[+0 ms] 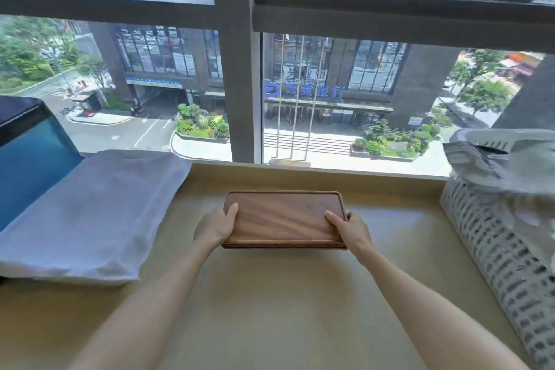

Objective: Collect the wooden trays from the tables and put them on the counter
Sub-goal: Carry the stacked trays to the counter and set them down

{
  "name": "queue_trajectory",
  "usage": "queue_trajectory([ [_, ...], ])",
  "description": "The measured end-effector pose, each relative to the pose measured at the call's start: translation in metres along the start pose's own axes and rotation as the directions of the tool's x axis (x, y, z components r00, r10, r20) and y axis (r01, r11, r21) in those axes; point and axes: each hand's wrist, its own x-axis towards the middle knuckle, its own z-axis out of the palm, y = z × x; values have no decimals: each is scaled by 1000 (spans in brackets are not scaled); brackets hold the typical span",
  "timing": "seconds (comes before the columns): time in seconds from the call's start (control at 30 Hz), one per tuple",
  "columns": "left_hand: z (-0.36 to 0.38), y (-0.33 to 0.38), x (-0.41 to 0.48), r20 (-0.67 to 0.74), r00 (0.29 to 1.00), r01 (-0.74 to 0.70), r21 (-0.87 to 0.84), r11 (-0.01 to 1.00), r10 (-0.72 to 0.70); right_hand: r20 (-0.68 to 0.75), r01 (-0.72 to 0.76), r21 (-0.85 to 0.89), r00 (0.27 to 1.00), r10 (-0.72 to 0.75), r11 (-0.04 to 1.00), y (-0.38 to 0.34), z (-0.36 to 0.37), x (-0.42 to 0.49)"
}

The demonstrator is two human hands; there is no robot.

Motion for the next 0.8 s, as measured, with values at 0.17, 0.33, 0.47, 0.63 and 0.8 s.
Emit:
queue_trajectory([
  [0.17,3,8,37,38,999,-40,52,998,38,-40,-38,-53,999,35,998,-1,14,25],
  [0.33,8,12,65,81,996,-55,121,991,46,-88,-65,-113,995,55,991,-4,23,47],
  [0.47,13,18,79,99,994,-69,163,984,53,-105,-67,-243,994,42,968,-6,23,60],
  [0.63,21,23,90,141,988,-88,165,982,65,-84,-55,-304,996,31,951,-4,20,71],
  [0.8,28,27,99,156,986,-90,149,985,66,-64,-57,-378,997,35,924,-3,14,81],
])
